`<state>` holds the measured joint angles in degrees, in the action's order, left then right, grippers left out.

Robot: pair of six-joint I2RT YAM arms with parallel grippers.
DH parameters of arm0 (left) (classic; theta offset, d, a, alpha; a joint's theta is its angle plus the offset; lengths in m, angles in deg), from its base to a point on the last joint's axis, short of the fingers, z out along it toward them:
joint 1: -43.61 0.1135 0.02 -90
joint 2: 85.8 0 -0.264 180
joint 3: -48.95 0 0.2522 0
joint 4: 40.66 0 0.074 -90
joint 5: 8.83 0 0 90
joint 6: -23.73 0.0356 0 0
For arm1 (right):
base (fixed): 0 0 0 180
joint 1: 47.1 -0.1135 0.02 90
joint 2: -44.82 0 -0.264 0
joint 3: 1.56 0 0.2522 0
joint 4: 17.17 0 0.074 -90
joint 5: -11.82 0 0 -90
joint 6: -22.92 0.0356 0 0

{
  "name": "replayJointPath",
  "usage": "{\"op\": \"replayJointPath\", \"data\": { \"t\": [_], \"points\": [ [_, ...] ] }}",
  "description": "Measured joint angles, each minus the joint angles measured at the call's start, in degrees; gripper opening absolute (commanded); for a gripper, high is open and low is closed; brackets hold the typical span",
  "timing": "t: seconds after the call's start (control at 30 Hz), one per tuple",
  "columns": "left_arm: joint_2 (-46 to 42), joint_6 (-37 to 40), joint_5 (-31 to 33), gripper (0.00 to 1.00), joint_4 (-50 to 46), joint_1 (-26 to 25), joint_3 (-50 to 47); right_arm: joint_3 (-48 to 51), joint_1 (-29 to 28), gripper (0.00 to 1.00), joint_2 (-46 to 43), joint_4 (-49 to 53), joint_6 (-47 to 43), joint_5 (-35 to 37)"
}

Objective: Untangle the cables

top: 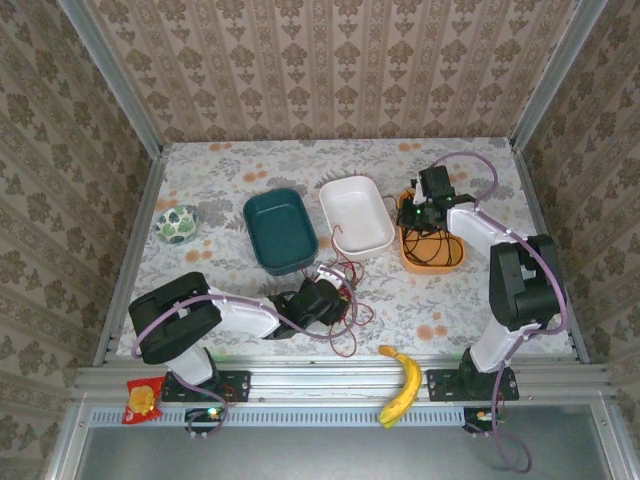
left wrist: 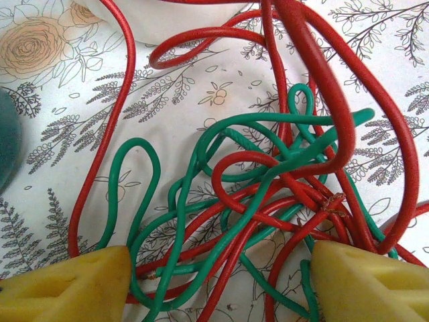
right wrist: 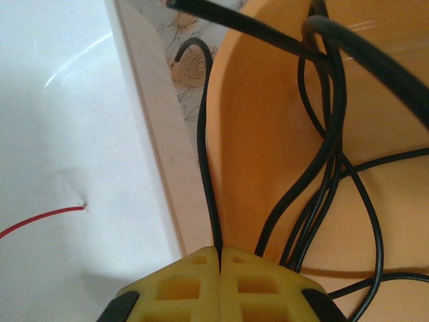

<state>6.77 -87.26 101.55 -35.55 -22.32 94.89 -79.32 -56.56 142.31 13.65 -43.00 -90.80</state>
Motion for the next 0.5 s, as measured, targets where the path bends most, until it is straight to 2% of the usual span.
{"op": "replayJointPath", "data": {
  "t": [0.2, 0.4, 0.5],
  "points": [
    [0.0, 0.0, 0.0, 0.73, -0.02, 0.0, 0.0, 0.66, -0.02, 0.05, -0.04, -2.25, 1.14, -1.6],
    [0.0, 0.0, 0.02, 0.73, -0.07, 0.0, 0.0, 0.66, -0.02, 0.02, -0.04, -3.3, 1.68, -1.57],
    [0.0, 0.0, 0.02, 0.73, -0.37, 0.0, 0.15, 0.66, -0.02, 0.07, -0.04, -3.43, 1.68, -1.57]
  ]
}}
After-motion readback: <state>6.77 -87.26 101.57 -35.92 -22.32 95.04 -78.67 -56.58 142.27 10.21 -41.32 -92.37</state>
